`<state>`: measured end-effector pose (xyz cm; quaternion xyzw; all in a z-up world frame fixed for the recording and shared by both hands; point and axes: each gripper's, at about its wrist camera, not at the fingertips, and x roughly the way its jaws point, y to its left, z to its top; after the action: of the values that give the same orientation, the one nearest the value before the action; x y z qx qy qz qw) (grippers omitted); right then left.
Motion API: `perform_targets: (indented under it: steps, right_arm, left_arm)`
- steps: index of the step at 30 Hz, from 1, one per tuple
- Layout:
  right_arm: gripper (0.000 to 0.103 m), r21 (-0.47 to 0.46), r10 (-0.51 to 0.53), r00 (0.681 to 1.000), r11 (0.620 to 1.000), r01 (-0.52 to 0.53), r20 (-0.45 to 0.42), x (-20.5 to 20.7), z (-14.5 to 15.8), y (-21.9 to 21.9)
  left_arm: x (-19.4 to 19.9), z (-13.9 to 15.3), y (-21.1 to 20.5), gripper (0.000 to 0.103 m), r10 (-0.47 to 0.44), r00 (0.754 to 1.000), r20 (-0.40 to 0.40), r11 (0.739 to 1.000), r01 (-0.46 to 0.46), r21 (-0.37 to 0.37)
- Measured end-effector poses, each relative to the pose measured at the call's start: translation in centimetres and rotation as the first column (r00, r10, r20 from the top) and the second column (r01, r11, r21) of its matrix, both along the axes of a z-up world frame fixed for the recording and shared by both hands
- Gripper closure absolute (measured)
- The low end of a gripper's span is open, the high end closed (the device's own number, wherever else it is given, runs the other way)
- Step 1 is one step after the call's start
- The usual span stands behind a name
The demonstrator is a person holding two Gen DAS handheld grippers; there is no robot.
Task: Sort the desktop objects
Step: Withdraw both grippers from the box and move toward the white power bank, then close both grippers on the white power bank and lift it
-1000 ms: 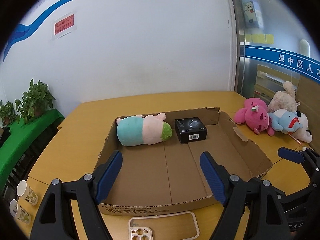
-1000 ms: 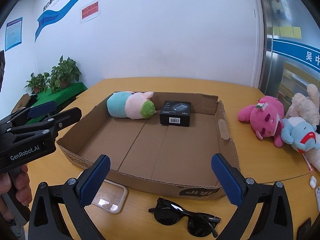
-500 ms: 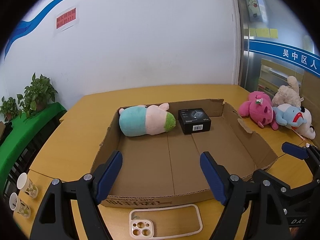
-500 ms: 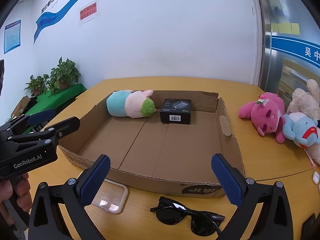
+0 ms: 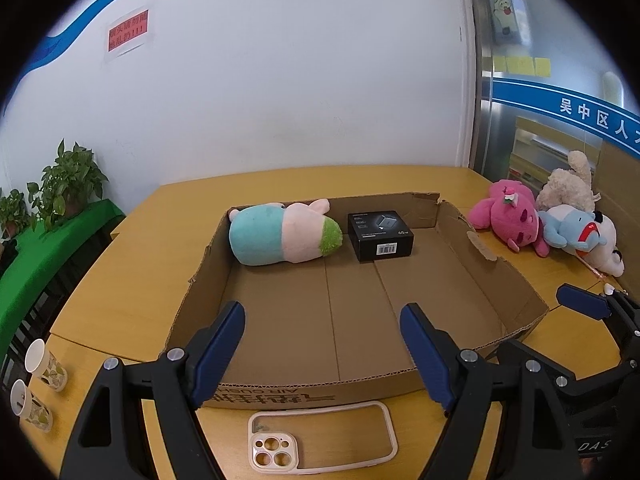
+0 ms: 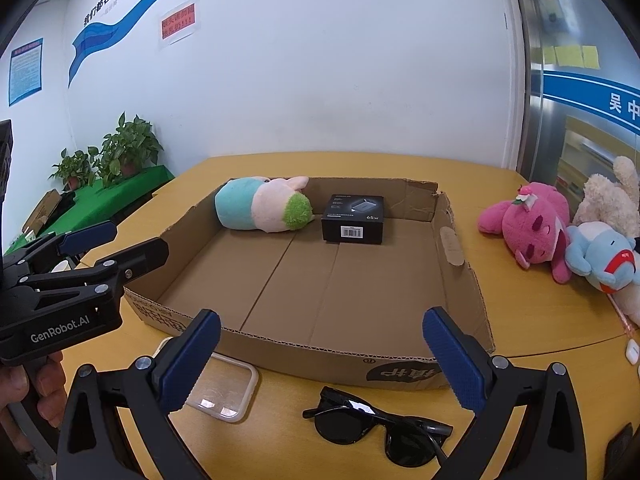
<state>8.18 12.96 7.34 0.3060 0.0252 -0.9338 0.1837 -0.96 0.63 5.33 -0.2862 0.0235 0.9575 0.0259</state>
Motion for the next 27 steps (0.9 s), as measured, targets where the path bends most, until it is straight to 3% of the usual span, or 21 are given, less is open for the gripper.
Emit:
perform_targets:
  steps: [9, 16, 22, 24, 27]
  right_arm:
    - [0.0, 0.016, 0.018, 1.0, 1.0, -0.018, 0.004, 0.3, -0.4, 0.6]
    - [0.0, 0.021, 0.039, 0.995, 0.999, -0.041, 0.09, 2.7, -4.4, 6.5]
    - [0.0, -0.01, 0.027, 0.96, 1.0, -0.025, 0.28, 5.2, -9.5, 12.1]
    - [0.0, 0.024, 0.034, 0.942, 0.999, -0.045, 0.333, 5.6, -11.1, 12.7]
    - [0.0, 0.062, 0.036, 0.924, 0.996, -0.065, 0.382, 6.0, -12.8, 12.3]
  left_arm:
    - [0.0, -1.1, 0.1, 0.023, -0.029, 0.999, 0.044, 0.999, 0.027, 0.045]
    - [1.0, -4.6, 1.7, 0.023, -0.173, 0.97, 0.169, 0.98, 0.153, 0.128]
    - [2.5, -9.0, 4.5, 0.023, -0.386, 0.87, 0.308, 0.913, 0.314, 0.26]
    - [2.8, -10.3, 5.6, 0.024, -0.46, 0.819, 0.345, 0.877, 0.357, 0.321]
    - [3.0, -11.6, 6.4, 0.024, -0.523, 0.764, 0.377, 0.836, 0.373, 0.403]
